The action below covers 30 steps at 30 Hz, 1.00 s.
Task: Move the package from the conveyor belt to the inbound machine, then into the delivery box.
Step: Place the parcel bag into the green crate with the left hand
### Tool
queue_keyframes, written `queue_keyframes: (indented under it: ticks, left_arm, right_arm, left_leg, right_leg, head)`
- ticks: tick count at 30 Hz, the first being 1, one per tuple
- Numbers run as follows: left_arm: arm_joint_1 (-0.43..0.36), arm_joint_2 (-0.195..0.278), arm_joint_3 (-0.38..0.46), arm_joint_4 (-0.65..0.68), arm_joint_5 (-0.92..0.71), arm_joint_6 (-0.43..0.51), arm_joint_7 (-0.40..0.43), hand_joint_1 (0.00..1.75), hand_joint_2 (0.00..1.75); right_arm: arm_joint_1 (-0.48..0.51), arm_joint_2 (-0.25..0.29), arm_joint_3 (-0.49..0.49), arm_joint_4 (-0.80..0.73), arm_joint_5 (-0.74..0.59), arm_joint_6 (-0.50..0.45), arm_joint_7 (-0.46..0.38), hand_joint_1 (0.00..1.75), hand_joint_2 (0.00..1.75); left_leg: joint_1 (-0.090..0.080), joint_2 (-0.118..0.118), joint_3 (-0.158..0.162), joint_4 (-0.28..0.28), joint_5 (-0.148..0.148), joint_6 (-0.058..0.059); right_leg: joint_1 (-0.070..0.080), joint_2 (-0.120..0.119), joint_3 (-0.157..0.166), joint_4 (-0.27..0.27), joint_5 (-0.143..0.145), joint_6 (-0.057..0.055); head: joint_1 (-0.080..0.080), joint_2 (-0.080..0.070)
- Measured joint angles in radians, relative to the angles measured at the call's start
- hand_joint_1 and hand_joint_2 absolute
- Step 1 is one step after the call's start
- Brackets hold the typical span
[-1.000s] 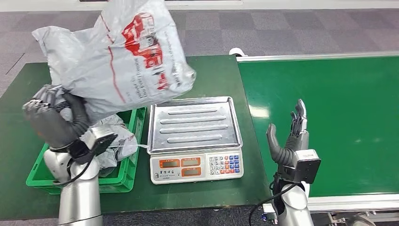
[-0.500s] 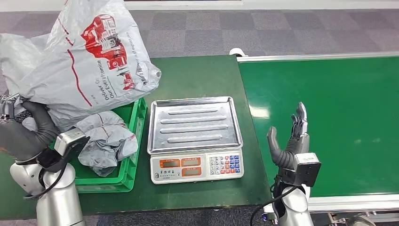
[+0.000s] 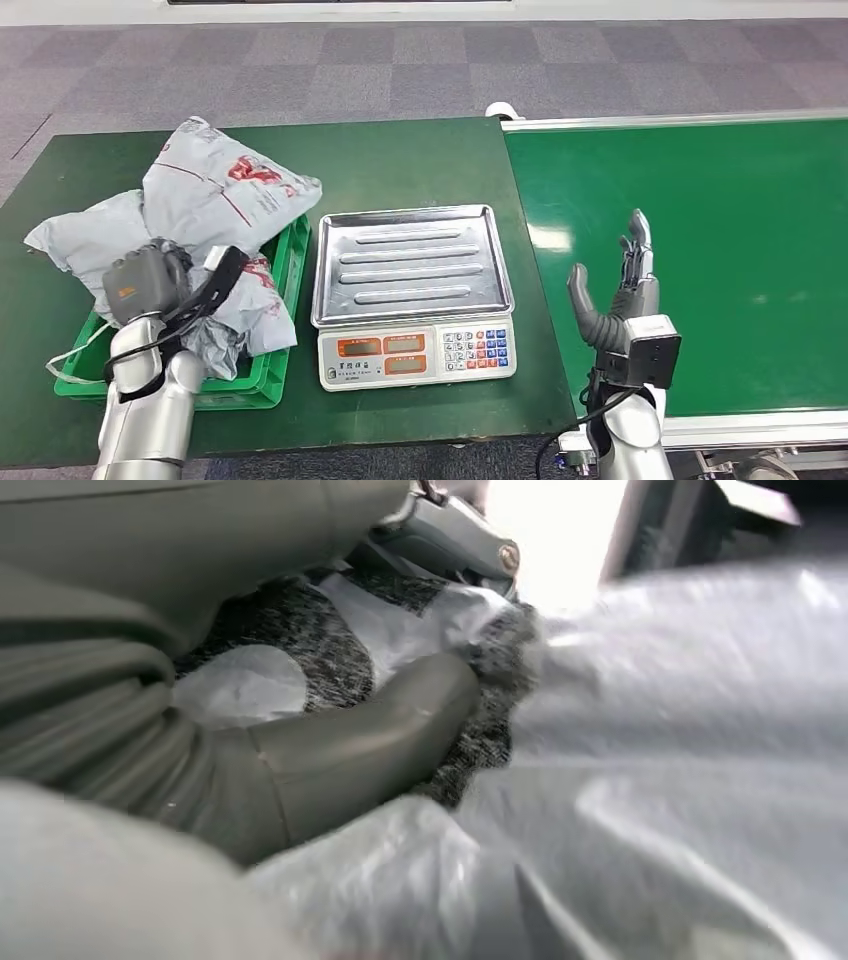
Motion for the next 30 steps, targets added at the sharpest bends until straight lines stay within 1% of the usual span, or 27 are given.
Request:
queue_keyframes:
  ticks: [3,7,8,11,12,16,18,22,25,27,30]
  left_arm:
    - [0.015,0.022,-0.046,0.010,0.006,-0.065,0.016,1.75,1.75]
    - [0.029,0.040,-0.079,0.010,0.019,-0.096,0.030,1.75,1.75]
    - [0.032,0.043,-0.083,0.008,0.021,-0.099,0.034,1.40,1.75]
    - [0.047,0.048,-0.086,-0.007,0.034,-0.081,0.039,0.10,1.75]
    - [0.055,0.049,-0.086,-0.014,0.045,-0.061,0.036,0.00,1.75]
    - [0.100,0.046,-0.086,-0.071,0.137,0.092,0.003,0.00,1.75]
    - [0.124,0.044,-0.086,-0.109,0.177,0.151,-0.017,0.00,1.75]
    - [0.162,0.042,-0.086,-0.203,0.201,0.294,-0.070,0.00,1.75]
    - [0.178,0.042,-0.086,-0.251,0.200,0.322,-0.091,0.00,1.75]
    - [0.187,0.035,-0.084,-0.284,0.206,0.324,-0.137,0.00,1.75]
    - [0.190,0.003,-0.058,-0.342,0.239,0.326,-0.279,0.00,0.44]
  right_arm:
    - [-0.010,0.002,-0.005,0.000,0.017,0.017,0.009,0.00,1.75]
    - [-0.015,0.006,-0.008,0.000,0.027,0.025,0.015,0.00,1.75]
    - [-0.016,0.007,-0.008,0.000,0.028,0.027,0.015,0.00,1.75]
    - [-0.016,0.010,-0.008,0.000,0.030,0.033,0.014,0.00,1.75]
    - [-0.015,0.010,-0.008,0.000,0.031,0.035,0.014,0.00,1.75]
    - [-0.015,0.012,-0.008,0.000,0.031,0.037,0.014,0.00,1.75]
    - [-0.014,0.014,-0.008,0.000,0.031,0.035,0.013,0.00,1.75]
    - [-0.013,0.018,-0.008,0.000,0.029,0.028,0.010,0.00,1.75]
    - [-0.013,0.019,-0.008,0.000,0.028,0.023,0.008,0.00,1.75]
    - [-0.012,0.019,-0.008,0.000,0.027,0.021,0.005,0.00,1.75]
    - [-0.010,0.019,-0.008,0.000,0.022,0.018,0.000,0.00,1.75]
  left_leg:
    - [0.000,-0.001,0.000,0.000,0.000,0.000]
    - [0.000,-0.002,0.001,0.000,-0.001,0.001]
    - [0.000,-0.002,0.001,0.000,-0.001,0.001]
    - [0.000,-0.002,0.002,0.000,-0.001,0.001]
    - [0.000,-0.002,0.002,0.000,-0.001,0.001]
    - [0.000,-0.002,0.002,0.000,-0.001,0.001]
    - [0.000,-0.002,0.001,0.000,-0.001,0.001]
    - [0.000,-0.002,0.001,0.000,-0.002,0.001]
    - [0.000,-0.002,0.001,0.000,-0.002,0.001]
    - [0.000,-0.002,0.001,0.000,-0.002,0.001]
    - [0.000,-0.002,0.001,0.000,-0.002,0.001]
  right_leg:
    - [-0.001,-0.001,0.001,0.000,-0.001,0.001]
    - [-0.001,-0.002,0.002,0.000,-0.001,0.001]
    - [-0.001,-0.002,0.002,0.000,-0.001,0.001]
    - [-0.001,-0.002,0.003,0.000,-0.001,0.001]
    - [-0.001,-0.002,0.003,0.000,-0.001,0.001]
    - [-0.001,-0.001,0.002,0.000,-0.001,0.001]
    - [-0.001,-0.001,0.002,0.000,-0.001,0.001]
    - [-0.001,-0.001,0.001,0.000,-0.002,0.001]
    - [0.000,-0.001,0.001,0.000,-0.002,0.001]
    - [0.000,-0.001,0.001,0.000,-0.002,0.001]
    - [-0.001,-0.001,0.002,0.000,-0.002,0.001]
  head:
    - [0.000,0.000]
    - [0.000,0.000]
    - [0.000,0.000]
    - [0.000,0.000]
    - [0.000,0.000]
    - [0.000,0.000]
    - [0.000,0.000]
    - [0.000,0.000]
    - [0.000,0.000]
    - [0.000,0.000]
    - [0.000,0.000]
